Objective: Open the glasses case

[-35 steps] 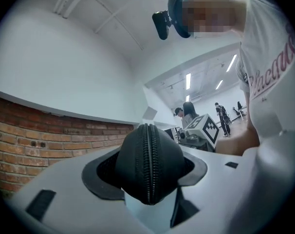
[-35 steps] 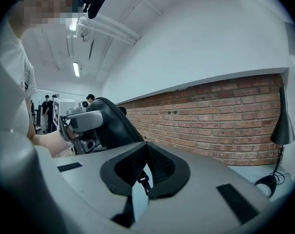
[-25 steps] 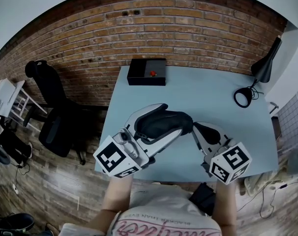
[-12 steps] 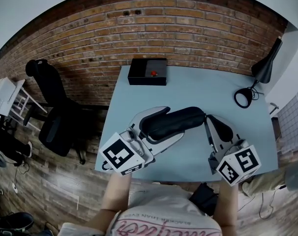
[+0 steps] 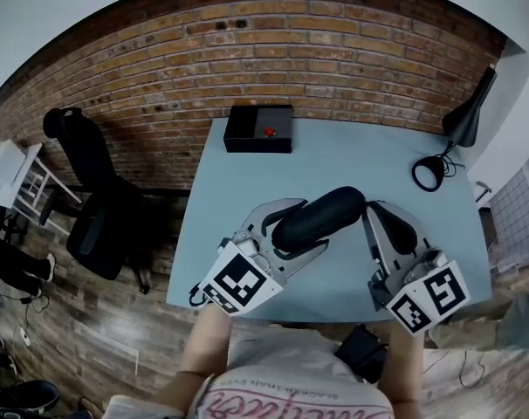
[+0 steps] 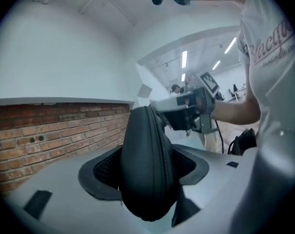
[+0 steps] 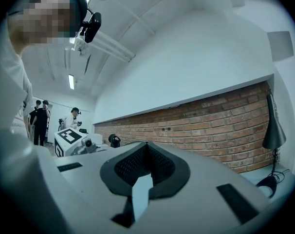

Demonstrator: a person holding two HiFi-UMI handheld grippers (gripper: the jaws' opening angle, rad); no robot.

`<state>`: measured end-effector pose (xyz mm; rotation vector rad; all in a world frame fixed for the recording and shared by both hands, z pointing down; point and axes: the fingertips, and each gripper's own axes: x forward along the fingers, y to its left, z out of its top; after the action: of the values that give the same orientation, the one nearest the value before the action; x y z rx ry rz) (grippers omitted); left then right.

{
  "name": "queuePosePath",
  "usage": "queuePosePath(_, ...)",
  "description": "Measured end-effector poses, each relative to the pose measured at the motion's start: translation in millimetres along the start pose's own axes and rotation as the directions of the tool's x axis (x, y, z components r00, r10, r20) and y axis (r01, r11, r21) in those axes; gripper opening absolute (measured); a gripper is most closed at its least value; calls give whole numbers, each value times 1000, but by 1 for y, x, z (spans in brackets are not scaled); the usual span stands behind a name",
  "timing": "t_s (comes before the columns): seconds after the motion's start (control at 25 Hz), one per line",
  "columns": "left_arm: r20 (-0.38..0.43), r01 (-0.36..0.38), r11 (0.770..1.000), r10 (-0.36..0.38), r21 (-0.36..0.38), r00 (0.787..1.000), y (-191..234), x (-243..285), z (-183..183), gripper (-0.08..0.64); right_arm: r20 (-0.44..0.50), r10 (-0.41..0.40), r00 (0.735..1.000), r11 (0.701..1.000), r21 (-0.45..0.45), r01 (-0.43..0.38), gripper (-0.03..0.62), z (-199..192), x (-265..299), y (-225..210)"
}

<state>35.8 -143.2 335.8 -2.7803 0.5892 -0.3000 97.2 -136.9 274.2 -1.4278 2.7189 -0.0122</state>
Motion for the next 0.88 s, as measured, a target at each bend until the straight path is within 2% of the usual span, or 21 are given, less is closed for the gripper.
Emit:
queuePosePath(0.12, -71, -68, 996, 71, 50, 995, 6, 2, -10, 285, -5, -4, 1000, 1000, -26, 4, 18, 0, 2, 3)
queuePosePath(0.2, -29, -78, 996, 79, 44, 996, 6, 1, -5, 275, 10, -3, 1000, 999, -37, 3, 18, 4, 2, 4)
queuePosePath(0.32, 80, -45, 999, 45, -4, 996, 2, -4, 5, 268, 53, 36, 998, 999, -32, -34, 18, 13, 0, 9)
queuePosePath(0.48, 143, -24, 998, 31, -53, 989, 0, -10, 5, 267, 30, 63, 998, 994, -88, -60, 18, 15, 0, 16)
queuePosePath(0.56, 145, -21, 999, 26, -36, 989, -1, -11, 5, 265, 7, 54, 999, 991, -120, -53, 18, 13, 0, 15)
queuePosePath(0.68, 126, -22, 999, 17, 39, 992, 0, -15, 3, 266, -48, 46, 998, 979, -198, -55, 20, 11, 0, 17)
queuePosePath(0.76, 85, -42, 992, 32, 117, 996, 2, -16, 0, 267, -96, 34, 995, 943, -327, -64, 20, 12, 1, 21)
queuePosePath(0.8, 59, -53, 985, 44, 162, 997, 3, -17, -2, 267, -125, 22, 992, 906, -418, -73, 20, 12, 2, 24)
queuePosePath(0.84, 31, -63, 976, 58, 207, 998, 4, -17, -3, 267, -172, -2, 985, 848, -523, -89, 20, 9, 0, 25)
queuePosePath(0.88, 5, -71, 965, 72, 253, 997, 5, -17, -4, 267, -230, -42, 972, 773, -624, -114, 18, 3, -2, 25)
